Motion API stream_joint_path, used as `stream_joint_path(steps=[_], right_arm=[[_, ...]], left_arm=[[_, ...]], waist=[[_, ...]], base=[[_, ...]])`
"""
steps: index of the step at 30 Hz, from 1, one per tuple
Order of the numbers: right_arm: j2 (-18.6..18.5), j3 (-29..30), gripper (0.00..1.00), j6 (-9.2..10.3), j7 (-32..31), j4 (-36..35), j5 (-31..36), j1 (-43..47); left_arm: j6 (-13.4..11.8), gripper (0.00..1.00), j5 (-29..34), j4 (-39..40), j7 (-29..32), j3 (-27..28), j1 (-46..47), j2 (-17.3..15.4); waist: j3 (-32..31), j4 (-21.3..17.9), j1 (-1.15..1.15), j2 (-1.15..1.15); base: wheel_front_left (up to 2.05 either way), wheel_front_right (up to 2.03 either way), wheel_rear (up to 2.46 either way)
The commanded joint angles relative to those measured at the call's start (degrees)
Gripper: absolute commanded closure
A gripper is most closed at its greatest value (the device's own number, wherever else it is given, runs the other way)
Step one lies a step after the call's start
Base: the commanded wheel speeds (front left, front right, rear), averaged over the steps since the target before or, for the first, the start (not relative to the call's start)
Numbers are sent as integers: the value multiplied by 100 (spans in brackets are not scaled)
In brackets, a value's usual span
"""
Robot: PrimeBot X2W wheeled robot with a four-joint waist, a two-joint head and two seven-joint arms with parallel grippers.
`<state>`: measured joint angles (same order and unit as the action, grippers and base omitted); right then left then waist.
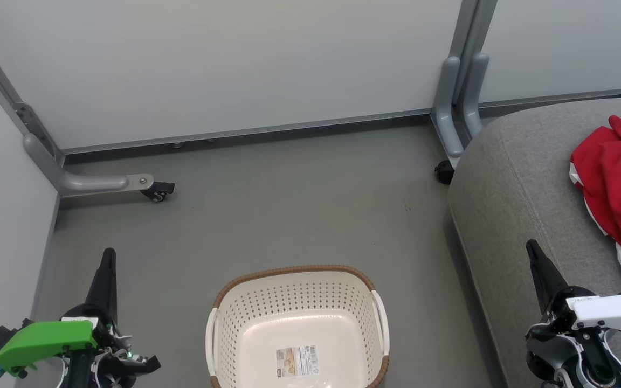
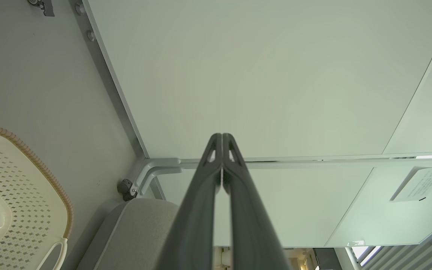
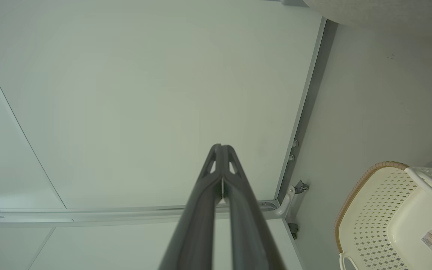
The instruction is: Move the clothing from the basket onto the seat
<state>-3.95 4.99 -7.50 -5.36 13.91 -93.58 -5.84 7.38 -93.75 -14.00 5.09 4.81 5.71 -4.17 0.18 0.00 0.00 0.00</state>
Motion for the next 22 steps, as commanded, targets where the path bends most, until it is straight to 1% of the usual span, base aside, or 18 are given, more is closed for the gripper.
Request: stream_joint_path(steps=[1, 22], right_arm=[[-3, 17, 100, 2, -16, 14, -10, -53], [18, 55, 100, 2, -49, 17, 30, -58]], left_arm=[[24, 100, -12, -5, 20, 16, 81, 8], [23, 100, 41, -7, 58, 56, 78, 37]], waist=[[0, 0, 0, 0], [0, 0, 0, 0]], base=[[0, 0, 0], [0, 0, 0]])
